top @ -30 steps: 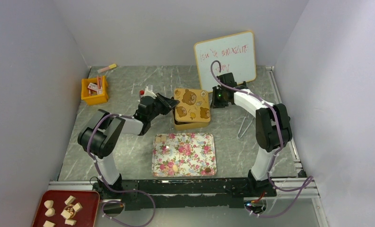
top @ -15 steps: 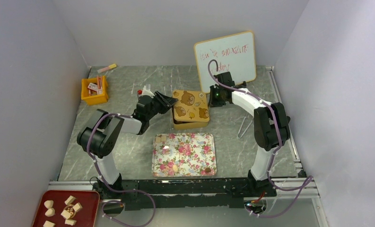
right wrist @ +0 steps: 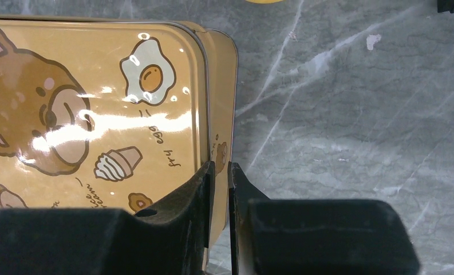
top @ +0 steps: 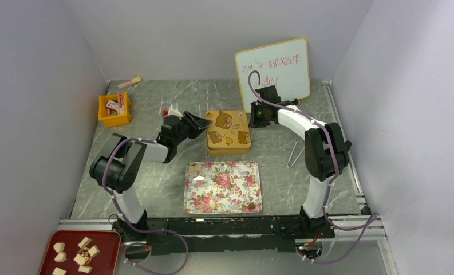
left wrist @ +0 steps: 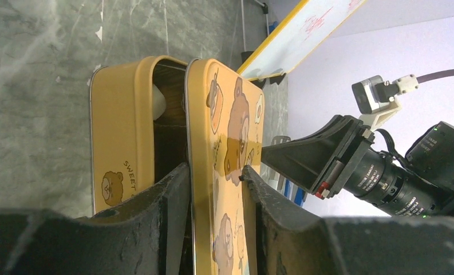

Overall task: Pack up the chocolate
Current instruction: Close the box lid on the packing box.

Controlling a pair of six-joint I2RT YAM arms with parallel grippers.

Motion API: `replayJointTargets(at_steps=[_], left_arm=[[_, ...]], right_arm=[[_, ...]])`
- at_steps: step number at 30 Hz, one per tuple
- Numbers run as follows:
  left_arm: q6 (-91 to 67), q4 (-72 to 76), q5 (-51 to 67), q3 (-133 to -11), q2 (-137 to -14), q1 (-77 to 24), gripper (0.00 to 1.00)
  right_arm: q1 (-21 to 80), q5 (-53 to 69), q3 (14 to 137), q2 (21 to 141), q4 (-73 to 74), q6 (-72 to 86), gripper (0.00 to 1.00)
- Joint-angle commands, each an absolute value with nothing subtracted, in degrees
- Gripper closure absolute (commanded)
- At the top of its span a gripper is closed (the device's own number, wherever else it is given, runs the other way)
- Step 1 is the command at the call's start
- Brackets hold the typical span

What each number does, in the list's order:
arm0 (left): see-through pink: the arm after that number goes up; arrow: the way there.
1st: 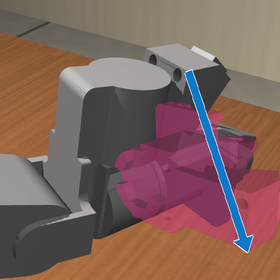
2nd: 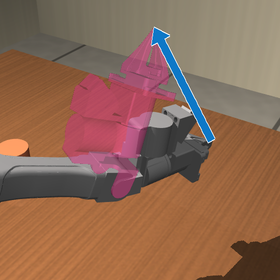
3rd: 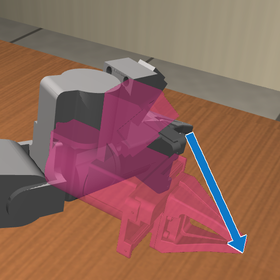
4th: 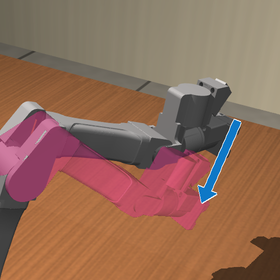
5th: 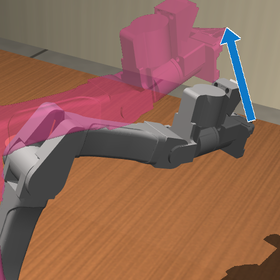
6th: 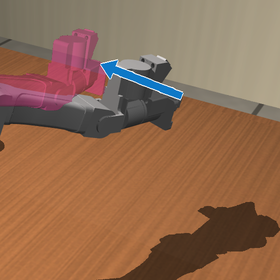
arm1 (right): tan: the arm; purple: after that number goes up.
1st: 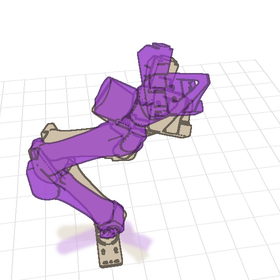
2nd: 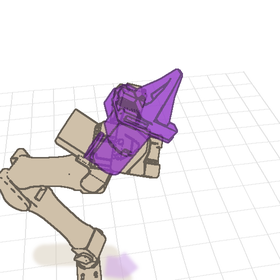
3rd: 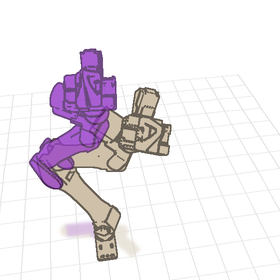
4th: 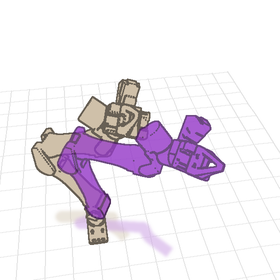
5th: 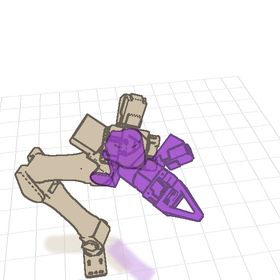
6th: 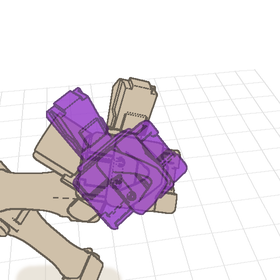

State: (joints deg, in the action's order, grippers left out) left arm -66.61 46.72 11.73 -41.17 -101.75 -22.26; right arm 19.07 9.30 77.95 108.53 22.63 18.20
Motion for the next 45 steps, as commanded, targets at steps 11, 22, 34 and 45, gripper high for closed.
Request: replayJointTargets(at_steps=[11, 22, 34, 45], left_arm=[[-61.8, 41.5, 12.4, -40.9, -95.1, -18.8, 0.57], [-60.6, 40.7, 14.7, -40.7, -97.3, -17.4, 0.57], [-60.1, 40.6, 18.6, -42.0, -101.3, -18.4, 0.57], [-58.5, 38.2, 20.4, -42.5, -100.6, -18.5, 0.57]], right_arm=[[20.5, 9.2, 82.4, 110.5, 20.6, 18.4, 0.82], [20.9, 8.5, 83.8, 111.8, 21.3, 18.6, 0.82], [21.4, 8.0, 85.1, 112.7, 22.0, 19.0, 0.82], [21.7, 7.5, 86.8, 113.8, 22.8, 19.2, 0.8]])
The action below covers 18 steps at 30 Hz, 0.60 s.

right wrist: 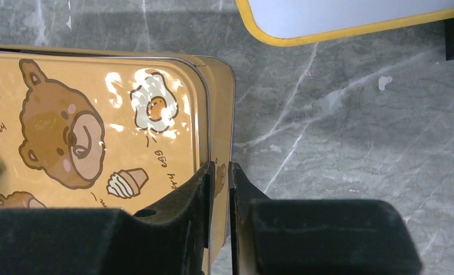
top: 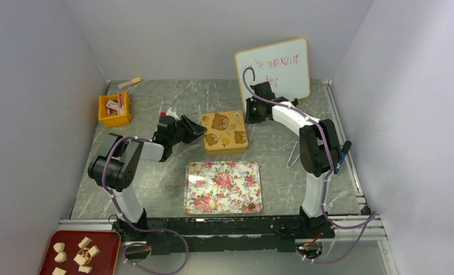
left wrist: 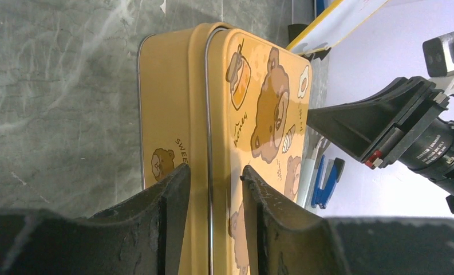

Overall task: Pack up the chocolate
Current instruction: Close the box lid on the packing box.

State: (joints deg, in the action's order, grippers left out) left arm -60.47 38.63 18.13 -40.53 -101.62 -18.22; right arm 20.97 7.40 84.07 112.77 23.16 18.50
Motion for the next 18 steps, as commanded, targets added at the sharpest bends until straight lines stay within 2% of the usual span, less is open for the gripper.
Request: replayJointTargets(at_steps=[1, 18], left_arm=[[-58.3, 38.2, 20.6, -42.5, -100.6, -18.5, 0.56], [-55.9, 34.1, 23.8, -45.0, -104.3, -19.2, 0.58]], right_arm=[[21.7, 7.5, 87.0, 113.9, 22.9, 19.2, 0.8], [24.6, 7.8, 89.2, 115.5, 24.2, 20.2, 0.73]])
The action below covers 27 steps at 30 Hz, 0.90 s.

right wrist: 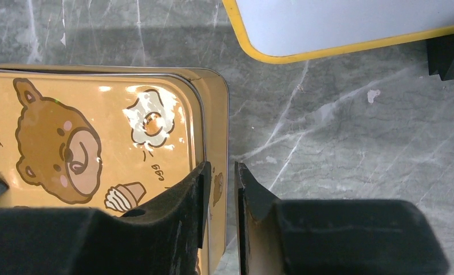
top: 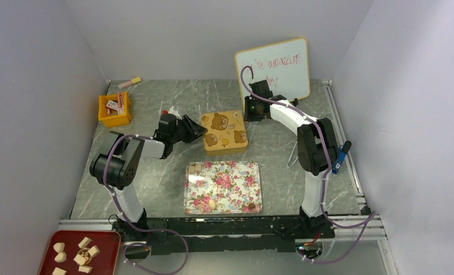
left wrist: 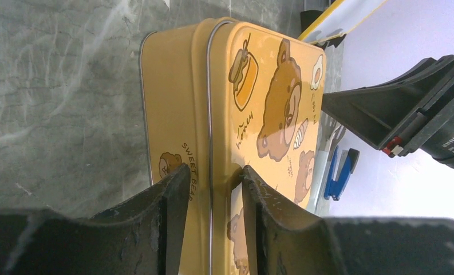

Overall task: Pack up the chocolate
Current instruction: Close the box lid on the packing box.

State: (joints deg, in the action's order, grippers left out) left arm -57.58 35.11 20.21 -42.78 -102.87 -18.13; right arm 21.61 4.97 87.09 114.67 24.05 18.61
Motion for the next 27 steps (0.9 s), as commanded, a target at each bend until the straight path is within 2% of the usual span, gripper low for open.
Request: replayJointTargets(at_steps=[1, 8, 20, 27], left_arm=[[-55.9, 34.1, 23.8, -45.1, -104.5, -19.2, 0.58], [-55.6, 33.2, 24.2, -45.9, -105.7, -19.2, 0.61], [-54.3, 30.1, 23.7, -48.6, -105.7, -18.6, 0.57], [-54.1, 29.6, 23.6, -50.0, -106.2, -17.8, 0.56]], right_arm=[[24.9, 7.7, 89.3, 115.4, 24.3, 20.2, 0.72], [25.8, 7.4, 88.7, 115.4, 24.2, 20.5, 0.72], [25.3, 5.4, 91.1, 116.2, 24.8, 19.5, 0.72], [22.7, 4.9, 92.1, 115.9, 24.6, 19.7, 0.68]])
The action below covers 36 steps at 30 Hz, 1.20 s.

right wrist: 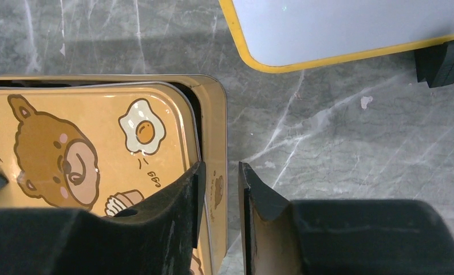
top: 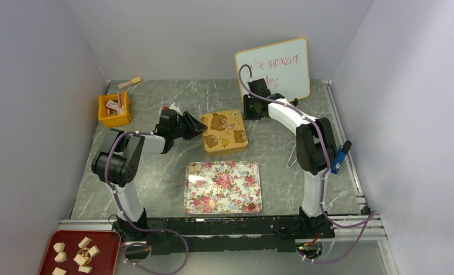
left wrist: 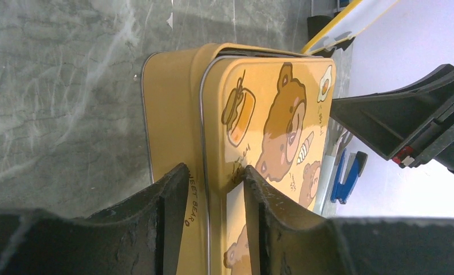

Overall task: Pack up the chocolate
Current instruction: Close the box lid on the packing box.

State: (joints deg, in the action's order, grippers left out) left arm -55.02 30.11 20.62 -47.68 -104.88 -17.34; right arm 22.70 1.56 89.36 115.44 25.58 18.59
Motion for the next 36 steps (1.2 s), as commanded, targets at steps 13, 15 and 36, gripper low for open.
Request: replayJointTargets(at_steps=[13, 15, 36], left_arm=[[-53.6, 28.6, 23.7, -52.7, -107.9, -17.2, 0.55], [-53.4, 28.2, 23.7, -53.2, -107.9, -17.1, 0.55], [-52.5, 25.4, 24.0, -59.4, -108.8, -15.5, 0.55]], right_arm=[[19.5, 6.1, 91.2, 115.8, 23.8, 19.9, 0.64], [19.5, 6.4, 91.2, 116.2, 23.9, 19.9, 0.64], [19.0, 5.6, 89.8, 117.9, 24.0, 19.7, 0.63]])
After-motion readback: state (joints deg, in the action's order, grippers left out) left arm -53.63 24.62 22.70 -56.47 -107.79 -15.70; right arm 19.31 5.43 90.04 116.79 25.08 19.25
